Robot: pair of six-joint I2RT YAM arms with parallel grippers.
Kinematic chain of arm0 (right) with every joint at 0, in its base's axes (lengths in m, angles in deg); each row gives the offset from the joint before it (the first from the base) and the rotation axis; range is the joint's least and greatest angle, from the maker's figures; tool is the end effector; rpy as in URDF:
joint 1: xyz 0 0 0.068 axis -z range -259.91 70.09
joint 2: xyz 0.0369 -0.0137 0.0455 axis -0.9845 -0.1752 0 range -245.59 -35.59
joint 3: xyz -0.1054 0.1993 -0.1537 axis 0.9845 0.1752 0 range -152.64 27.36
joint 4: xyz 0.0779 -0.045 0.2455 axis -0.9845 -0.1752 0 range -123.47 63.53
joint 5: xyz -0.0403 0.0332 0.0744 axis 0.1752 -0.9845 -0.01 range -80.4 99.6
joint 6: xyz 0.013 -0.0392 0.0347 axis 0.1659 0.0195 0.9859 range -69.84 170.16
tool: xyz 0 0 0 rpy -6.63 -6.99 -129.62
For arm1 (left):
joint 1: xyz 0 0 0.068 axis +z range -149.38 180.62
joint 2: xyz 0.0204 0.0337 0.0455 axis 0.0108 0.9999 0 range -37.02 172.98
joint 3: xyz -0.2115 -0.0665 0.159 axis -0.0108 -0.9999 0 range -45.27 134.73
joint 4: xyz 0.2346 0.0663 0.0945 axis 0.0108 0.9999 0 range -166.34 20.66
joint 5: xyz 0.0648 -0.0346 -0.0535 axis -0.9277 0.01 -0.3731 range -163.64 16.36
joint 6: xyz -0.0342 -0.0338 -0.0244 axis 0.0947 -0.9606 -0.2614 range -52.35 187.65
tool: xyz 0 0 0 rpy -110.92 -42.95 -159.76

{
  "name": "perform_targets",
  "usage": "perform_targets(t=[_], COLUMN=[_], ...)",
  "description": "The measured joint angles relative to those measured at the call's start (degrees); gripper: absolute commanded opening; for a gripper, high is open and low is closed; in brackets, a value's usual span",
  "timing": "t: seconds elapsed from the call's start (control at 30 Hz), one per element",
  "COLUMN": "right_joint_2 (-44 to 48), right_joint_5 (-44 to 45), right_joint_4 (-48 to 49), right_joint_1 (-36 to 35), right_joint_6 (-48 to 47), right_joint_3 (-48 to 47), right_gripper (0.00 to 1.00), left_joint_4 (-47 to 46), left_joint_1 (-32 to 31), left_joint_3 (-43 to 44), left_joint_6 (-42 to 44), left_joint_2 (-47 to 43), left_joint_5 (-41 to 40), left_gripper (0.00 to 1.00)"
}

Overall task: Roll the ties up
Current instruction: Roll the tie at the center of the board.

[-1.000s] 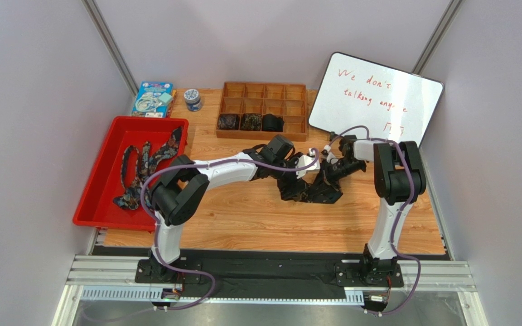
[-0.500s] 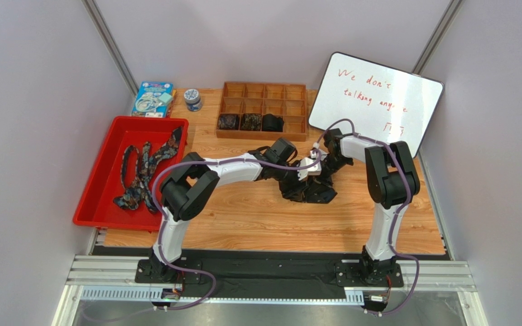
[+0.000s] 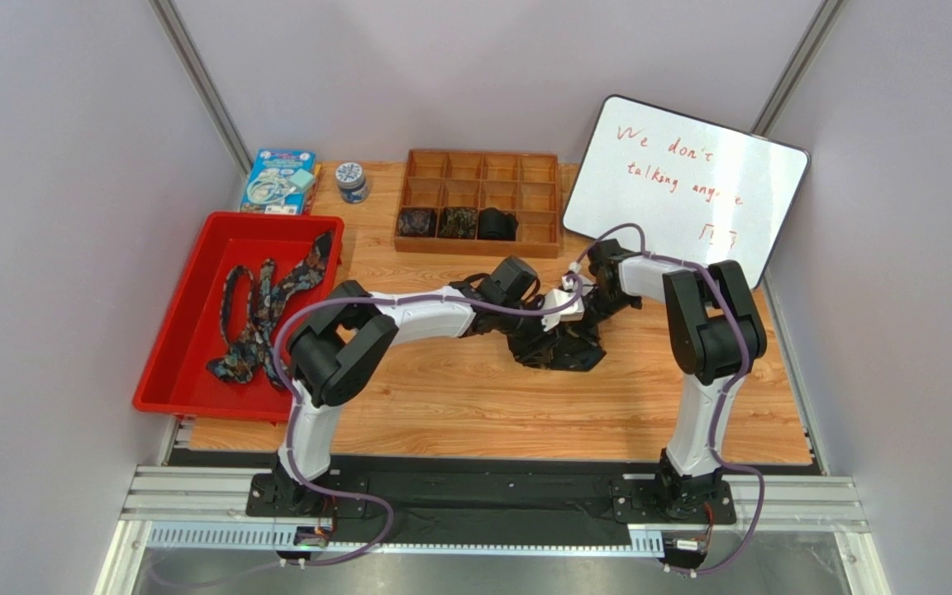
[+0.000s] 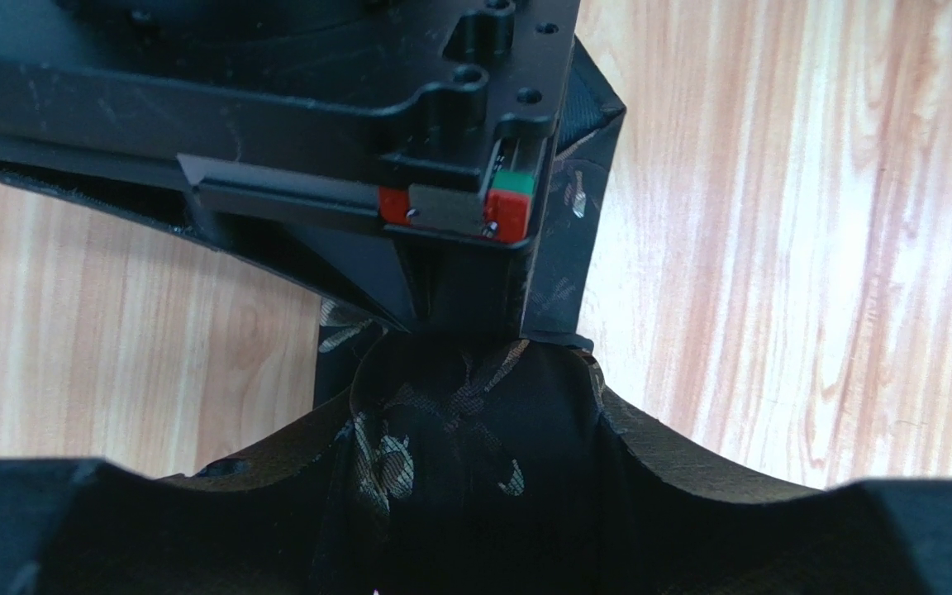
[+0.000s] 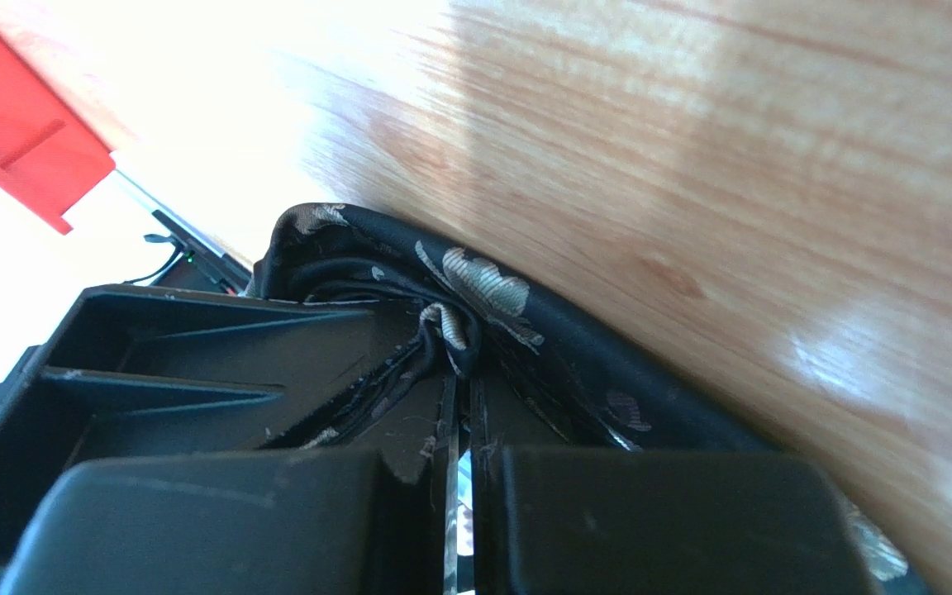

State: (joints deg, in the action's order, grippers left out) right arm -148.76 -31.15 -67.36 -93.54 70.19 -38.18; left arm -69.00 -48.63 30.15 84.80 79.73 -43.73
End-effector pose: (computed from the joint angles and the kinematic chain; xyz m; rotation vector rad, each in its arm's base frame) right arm 0.3209 0.1018 0.1148 -0.1422 -2.7850 -1.0019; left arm 0.2684 -0.3386 0.1538 1.5466 1.9128 -0.8836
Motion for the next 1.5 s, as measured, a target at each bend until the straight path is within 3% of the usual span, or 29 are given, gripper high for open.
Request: perform_targets(t=[0.17,0.43,0.53,0.7,1.03,1.23,1.5], right_joint_2=[0.0,-0.11,-0.26,-0.44,-1.05,1.66,5.92], right_joint_5=[-1.53,-4.85,-7.39,-8.92,-9.31,-10.29,-12.98], right_joint_4=[0.76,2.67,4.2,4.31,-8.09,-13.22,-9.57], right_joint_1=[0.11,0.33,0.28,0.52,5.84,6.69,6.62], right_joint_6=[-0.48,-3.43,-3.85,-5.2,-13.46,-18.03,-17.16], right_joint_3=[0.26,1.64,3.21,3.8,-3.76,-2.56,2.19], right_gripper=[0.09,0.03,0.08,0.24,0.32,0.47,0.51], left_joint_4=[1.03,4.33,6.12,6.78,4.52,4.24,6.03], left_joint_1=[-2.12,-4.76,-5.64,-6.54,-6.93,-6.56,-4.48], left_joint_3=[0.15,0.76,0.55,0.22,-1.51,-1.57,0.2], left_joint_6=[2.51,5.33,5.31,5.57,7.26,7.61,8.46], left_joint_2=[-0.46,-1.33,-1.95,-2.21,-1.9,-1.81,-0.66], left_joint_5=[-5.53,-12.76,-14.29,-16.13,-16.46,-15.37,-9.79], left_gripper=[0.37,0.34,0.34,0.32,0.23,0.29,0.33])
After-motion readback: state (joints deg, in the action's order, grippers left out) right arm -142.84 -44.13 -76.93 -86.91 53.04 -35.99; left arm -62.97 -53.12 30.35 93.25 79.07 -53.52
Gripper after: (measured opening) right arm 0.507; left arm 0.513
